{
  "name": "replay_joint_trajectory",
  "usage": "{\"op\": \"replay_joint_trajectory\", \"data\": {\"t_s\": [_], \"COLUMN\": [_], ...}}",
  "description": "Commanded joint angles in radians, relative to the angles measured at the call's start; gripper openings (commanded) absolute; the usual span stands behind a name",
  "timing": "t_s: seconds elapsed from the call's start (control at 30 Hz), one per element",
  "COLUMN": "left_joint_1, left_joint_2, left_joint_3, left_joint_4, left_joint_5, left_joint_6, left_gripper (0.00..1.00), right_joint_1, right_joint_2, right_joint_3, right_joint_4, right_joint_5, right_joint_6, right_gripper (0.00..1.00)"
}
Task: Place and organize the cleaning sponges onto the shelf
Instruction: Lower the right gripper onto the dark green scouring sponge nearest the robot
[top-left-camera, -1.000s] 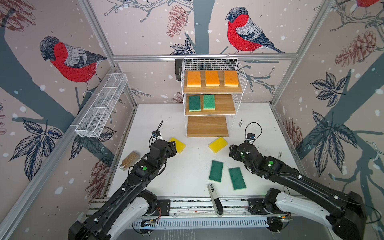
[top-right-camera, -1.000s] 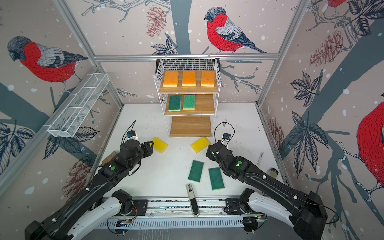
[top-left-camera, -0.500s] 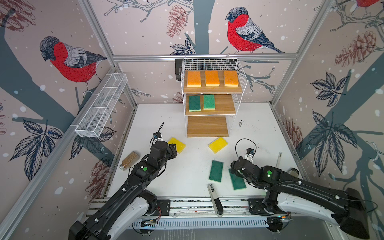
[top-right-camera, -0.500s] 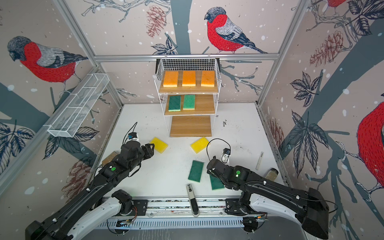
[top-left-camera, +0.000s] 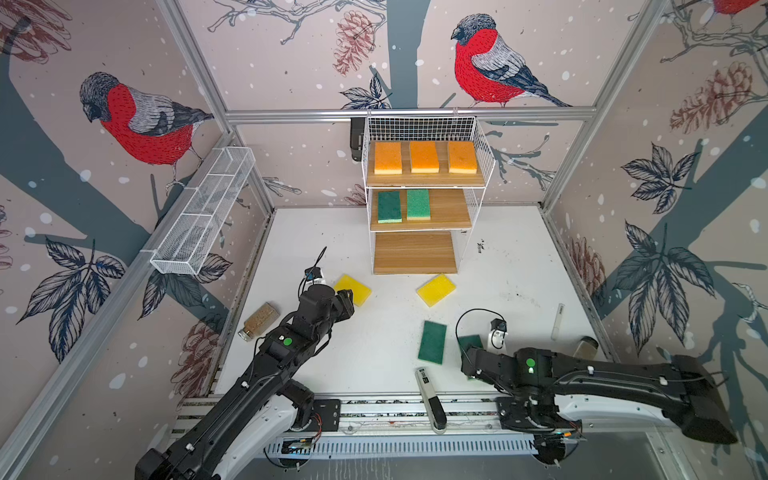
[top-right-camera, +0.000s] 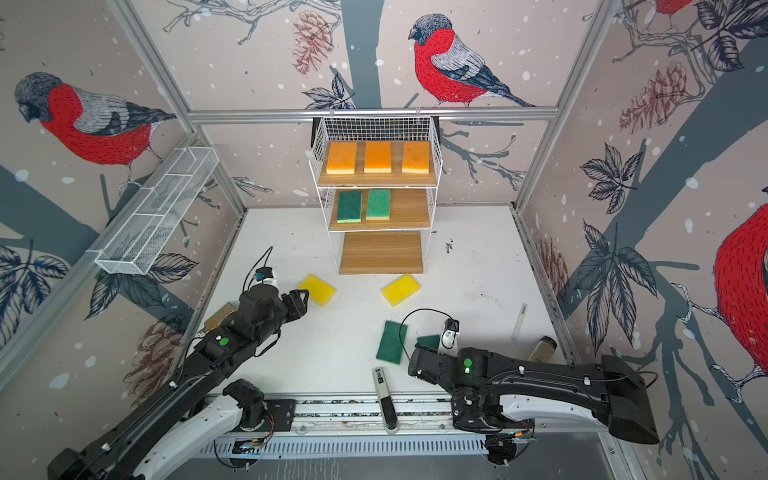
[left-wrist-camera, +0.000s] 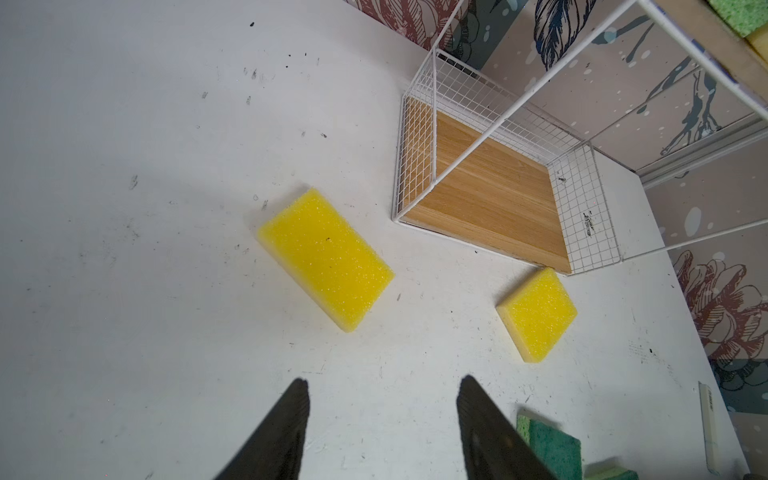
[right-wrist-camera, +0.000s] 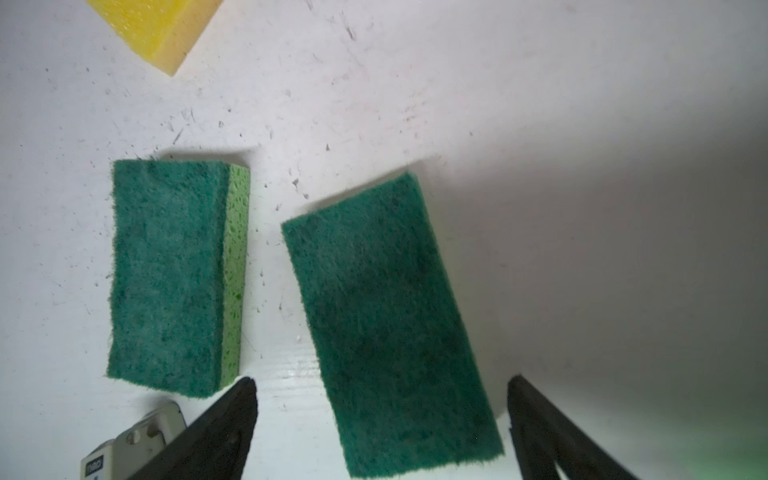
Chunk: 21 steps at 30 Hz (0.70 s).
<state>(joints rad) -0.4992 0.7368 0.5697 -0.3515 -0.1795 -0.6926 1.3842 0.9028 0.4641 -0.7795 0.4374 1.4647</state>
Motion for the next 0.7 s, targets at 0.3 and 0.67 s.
{"op": "replay_joint_trajectory", "data": {"t_s": [0.3, 0.67], "left_joint_1": [-0.001, 0.000], "left_joint_2": [-0.035, -0.073], "left_joint_3": [-0.010, -0.026], "left_joint_4": [-0.010, -0.026], "left_joint_5": [0.011, -0.003], "left_joint_6": [-0.029, -0.058], "left_gripper": [0.59, 0.59], "right_joint_1": [0.088, 0.087], "right_joint_2": [0.065, 0.117], "right_joint_3": [-0.018, -0.018], "right_joint_4": [-0.009, 0.061], "right_joint_5": [0.024, 0.054], "right_joint_6": [0.082, -0.022], "right_gripper": [0.95, 0.96]}}
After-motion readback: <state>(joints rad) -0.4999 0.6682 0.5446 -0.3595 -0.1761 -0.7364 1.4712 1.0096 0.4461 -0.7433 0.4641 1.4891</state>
